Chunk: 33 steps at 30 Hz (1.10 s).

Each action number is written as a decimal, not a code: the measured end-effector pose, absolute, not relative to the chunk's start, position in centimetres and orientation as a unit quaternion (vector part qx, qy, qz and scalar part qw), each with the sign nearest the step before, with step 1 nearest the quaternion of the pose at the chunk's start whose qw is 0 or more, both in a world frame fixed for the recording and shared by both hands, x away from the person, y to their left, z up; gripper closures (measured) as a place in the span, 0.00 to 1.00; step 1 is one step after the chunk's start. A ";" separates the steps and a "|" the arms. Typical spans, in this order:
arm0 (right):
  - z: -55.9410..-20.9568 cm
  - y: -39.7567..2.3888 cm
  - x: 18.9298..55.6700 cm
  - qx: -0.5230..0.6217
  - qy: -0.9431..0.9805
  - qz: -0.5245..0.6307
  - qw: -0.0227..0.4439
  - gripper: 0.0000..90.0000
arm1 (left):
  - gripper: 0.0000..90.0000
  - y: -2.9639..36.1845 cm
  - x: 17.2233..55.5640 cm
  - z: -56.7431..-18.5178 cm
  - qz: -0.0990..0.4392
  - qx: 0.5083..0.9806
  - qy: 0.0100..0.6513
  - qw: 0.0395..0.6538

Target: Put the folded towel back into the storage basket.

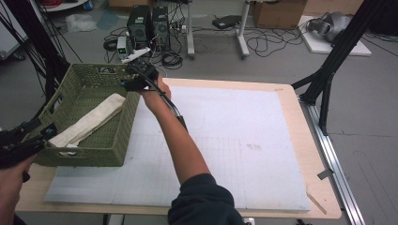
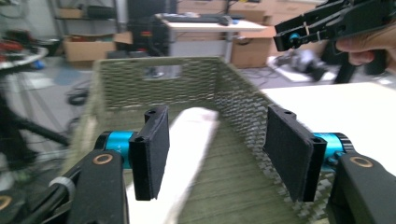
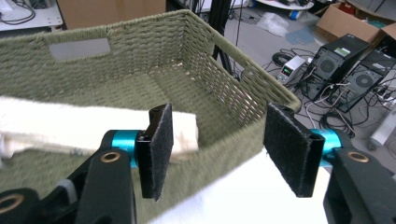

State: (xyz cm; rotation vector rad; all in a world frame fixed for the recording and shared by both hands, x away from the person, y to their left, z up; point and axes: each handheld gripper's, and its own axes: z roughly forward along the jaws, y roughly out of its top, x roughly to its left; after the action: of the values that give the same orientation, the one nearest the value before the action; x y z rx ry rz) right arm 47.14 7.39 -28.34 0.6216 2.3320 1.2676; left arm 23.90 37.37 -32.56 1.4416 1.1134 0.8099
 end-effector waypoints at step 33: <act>-34.2 -23.5 34.2 0.361 0.765 0.479 0.234 0.13 | 0.24 18.9 28.8 -35.5 0.233 0.698 0.315 0.599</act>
State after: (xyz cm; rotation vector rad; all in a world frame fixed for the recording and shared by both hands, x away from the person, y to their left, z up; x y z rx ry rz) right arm 34.17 -23.55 -34.22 0.9900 2.1016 1.3146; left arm 28.81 18.88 -35.52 1.6187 0.7309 0.5407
